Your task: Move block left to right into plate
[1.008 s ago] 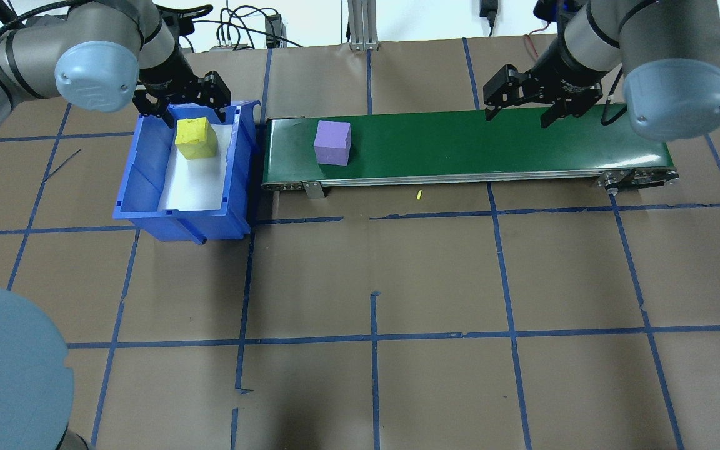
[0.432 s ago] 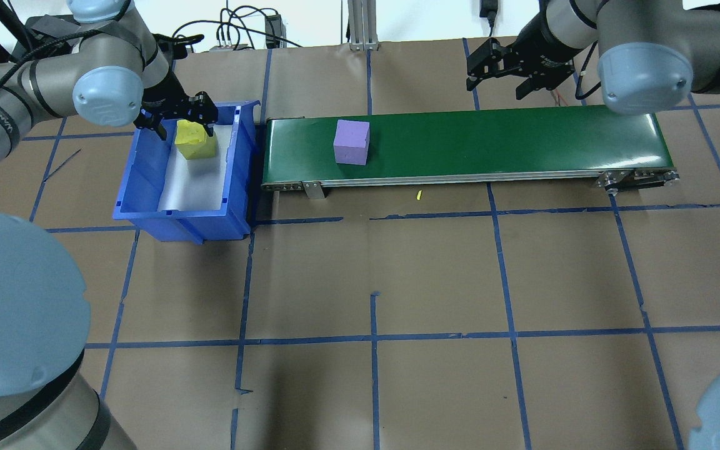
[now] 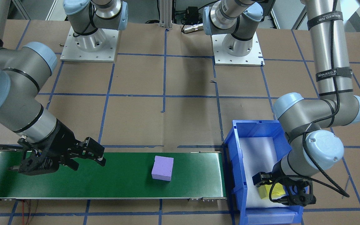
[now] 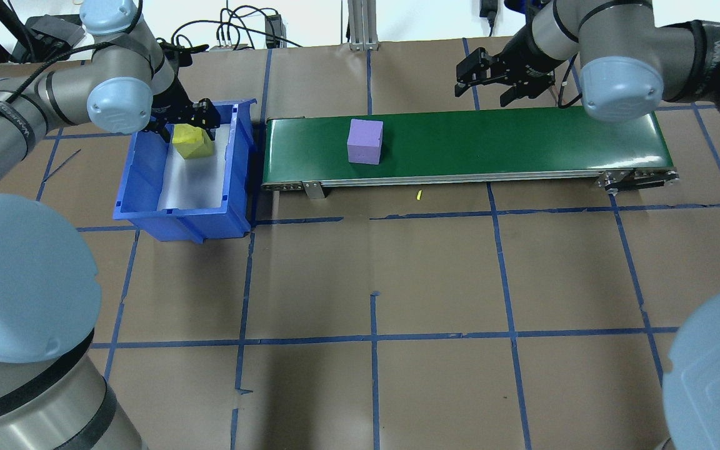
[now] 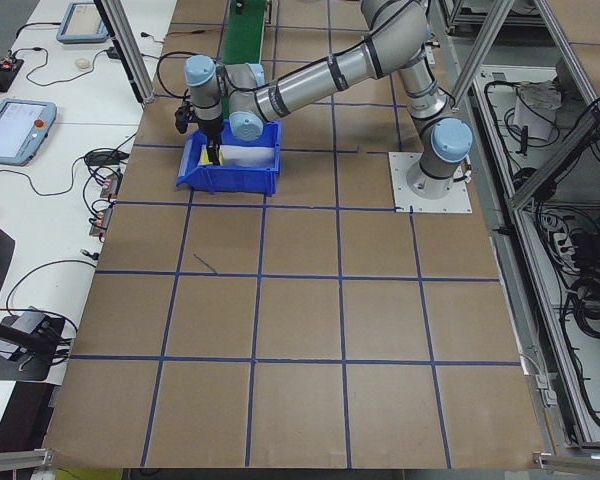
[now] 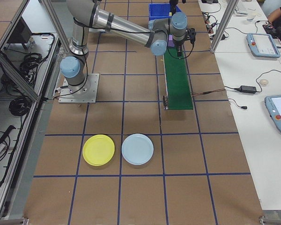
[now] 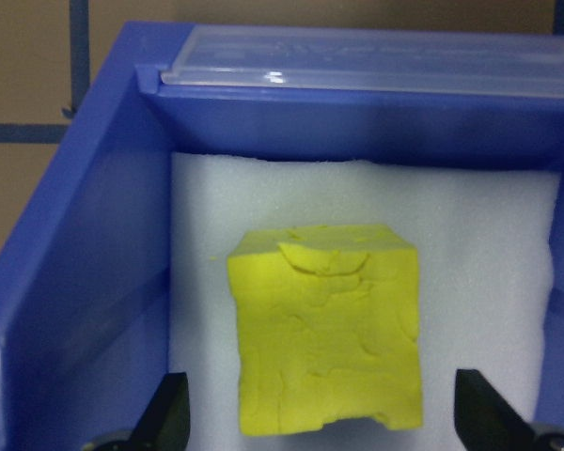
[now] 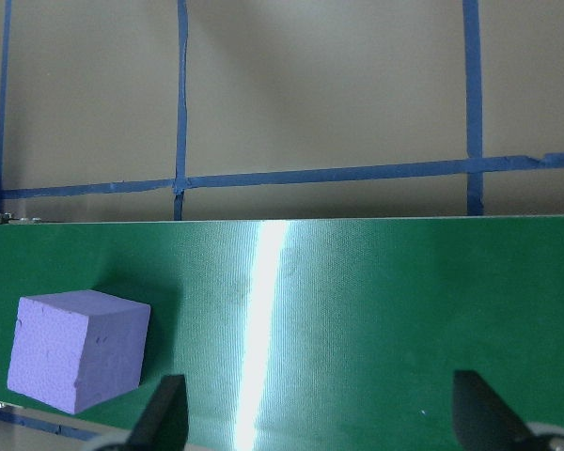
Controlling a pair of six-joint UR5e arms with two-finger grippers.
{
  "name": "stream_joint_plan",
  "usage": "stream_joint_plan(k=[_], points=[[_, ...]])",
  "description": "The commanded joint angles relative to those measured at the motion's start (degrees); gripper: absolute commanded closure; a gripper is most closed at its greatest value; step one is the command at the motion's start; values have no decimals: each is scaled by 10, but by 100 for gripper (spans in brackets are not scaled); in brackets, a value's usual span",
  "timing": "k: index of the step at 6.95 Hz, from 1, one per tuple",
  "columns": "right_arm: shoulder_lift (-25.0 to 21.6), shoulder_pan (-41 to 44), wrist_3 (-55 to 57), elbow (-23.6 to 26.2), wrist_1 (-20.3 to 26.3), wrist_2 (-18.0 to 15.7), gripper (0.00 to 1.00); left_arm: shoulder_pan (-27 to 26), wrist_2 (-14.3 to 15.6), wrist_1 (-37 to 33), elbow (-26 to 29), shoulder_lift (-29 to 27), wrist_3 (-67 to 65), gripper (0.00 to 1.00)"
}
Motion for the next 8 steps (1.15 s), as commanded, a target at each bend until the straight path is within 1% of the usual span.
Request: stream_joint_plan(k=[1, 2, 3, 4, 5, 6, 7, 8], points=[[10, 0, 52, 6, -10, 7, 1, 0, 1, 16, -5, -7, 4, 40], [12, 0, 61, 16, -18, 17, 1, 0, 0, 15, -2, -1, 5, 56], [13, 0, 92, 29, -19, 19, 1, 0, 1, 10, -1, 13, 3, 61], [15, 0, 111, 26, -19, 20, 0, -1, 1, -18, -1, 48, -4, 61], [19, 1, 121, 22, -18, 23, 0, -5, -6, -82, -2, 92, -10, 61], [26, 1, 150, 19, -19, 56, 0, -17, -8, -119, -6, 129, -15, 61], [29, 1, 163, 12, -19, 59, 0, -51, -7, -135, -10, 155, -35, 61], [30, 1, 171, 4, -19, 59, 0, -94, -9, -129, -12, 164, -76, 61]])
